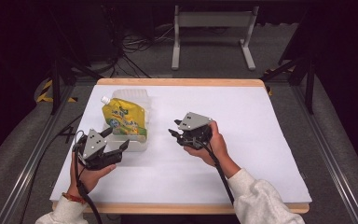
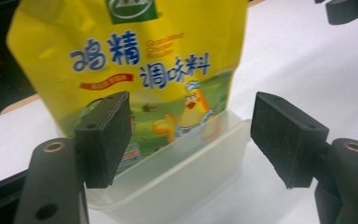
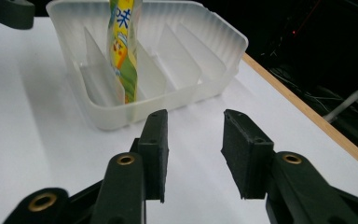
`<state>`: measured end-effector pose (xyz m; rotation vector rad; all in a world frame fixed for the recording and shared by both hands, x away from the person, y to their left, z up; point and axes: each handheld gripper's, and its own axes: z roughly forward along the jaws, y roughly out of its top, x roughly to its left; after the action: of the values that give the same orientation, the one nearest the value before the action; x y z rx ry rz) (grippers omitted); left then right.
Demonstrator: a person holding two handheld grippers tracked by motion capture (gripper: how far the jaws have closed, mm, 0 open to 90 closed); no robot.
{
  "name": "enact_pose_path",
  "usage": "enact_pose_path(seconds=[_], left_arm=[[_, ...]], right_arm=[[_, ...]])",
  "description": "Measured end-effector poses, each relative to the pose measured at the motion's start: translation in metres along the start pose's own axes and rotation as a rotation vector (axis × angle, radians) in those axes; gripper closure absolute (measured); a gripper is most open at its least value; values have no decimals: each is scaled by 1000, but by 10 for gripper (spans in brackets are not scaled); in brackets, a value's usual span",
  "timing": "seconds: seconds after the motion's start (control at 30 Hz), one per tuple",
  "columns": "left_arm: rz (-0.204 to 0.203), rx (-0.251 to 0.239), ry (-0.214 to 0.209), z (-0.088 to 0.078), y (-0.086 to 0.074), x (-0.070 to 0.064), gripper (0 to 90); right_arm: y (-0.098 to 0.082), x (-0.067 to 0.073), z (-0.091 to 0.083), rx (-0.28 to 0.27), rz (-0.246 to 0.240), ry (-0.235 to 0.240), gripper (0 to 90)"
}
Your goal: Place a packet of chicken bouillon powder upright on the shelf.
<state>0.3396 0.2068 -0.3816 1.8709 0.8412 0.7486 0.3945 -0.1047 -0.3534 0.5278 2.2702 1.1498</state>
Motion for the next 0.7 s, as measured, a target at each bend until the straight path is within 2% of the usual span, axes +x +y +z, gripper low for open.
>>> enact_pose_path(seconds=[0.33,0.7], left_arm=[[54,20,-40,4,-1,-21,257],[110,51,-96,12,-3,-44,225]], right_arm=[[-17,-6,-18,42,-23,-27,569],[-39,-16,-39,78,-22,-54,496]])
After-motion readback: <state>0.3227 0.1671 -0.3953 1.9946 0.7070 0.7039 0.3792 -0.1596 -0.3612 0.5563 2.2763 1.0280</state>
